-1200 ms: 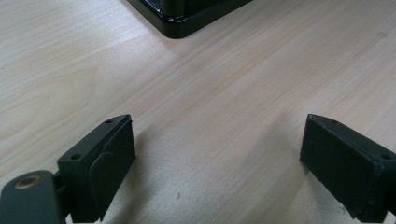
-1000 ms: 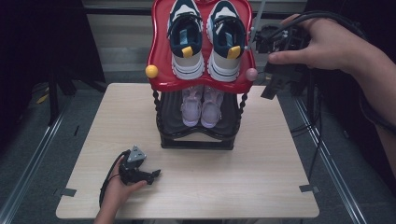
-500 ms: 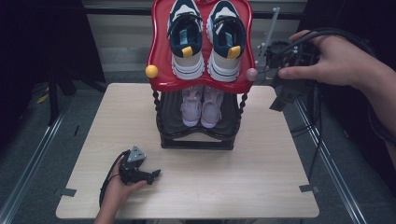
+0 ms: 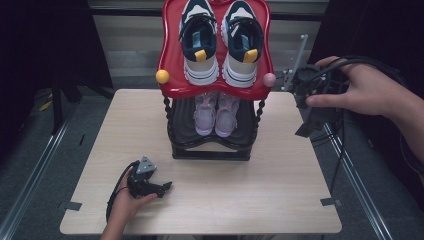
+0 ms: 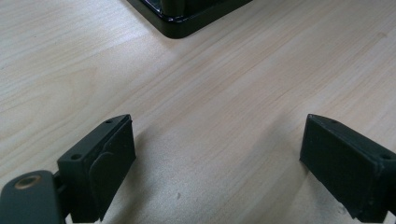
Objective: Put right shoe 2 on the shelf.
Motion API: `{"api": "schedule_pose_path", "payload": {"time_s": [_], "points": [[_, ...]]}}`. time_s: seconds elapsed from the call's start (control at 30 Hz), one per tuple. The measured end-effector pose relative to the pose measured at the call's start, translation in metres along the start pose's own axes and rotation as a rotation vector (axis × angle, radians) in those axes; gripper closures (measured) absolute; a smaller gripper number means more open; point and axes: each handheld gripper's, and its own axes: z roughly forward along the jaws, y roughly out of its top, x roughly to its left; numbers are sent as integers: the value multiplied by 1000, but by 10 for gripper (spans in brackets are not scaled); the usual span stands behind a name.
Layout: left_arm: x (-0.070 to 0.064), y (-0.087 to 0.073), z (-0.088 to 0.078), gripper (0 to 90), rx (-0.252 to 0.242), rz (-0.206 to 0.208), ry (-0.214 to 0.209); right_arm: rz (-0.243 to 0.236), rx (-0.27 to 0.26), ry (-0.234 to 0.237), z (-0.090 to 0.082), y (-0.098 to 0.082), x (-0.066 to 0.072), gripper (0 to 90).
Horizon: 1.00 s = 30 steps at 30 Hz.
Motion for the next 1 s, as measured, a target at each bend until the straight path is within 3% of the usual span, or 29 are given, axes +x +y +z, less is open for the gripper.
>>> {"api": "schedule_pose_path", "payload": {"time_s": [0.57,1.0], "points": [[0,0,0,97,2,0,-2,-4,45,27,41,-15,7,187],[0,0,0,97,-3,-2,0,-4,43,36,68,-21,7,187]]}}
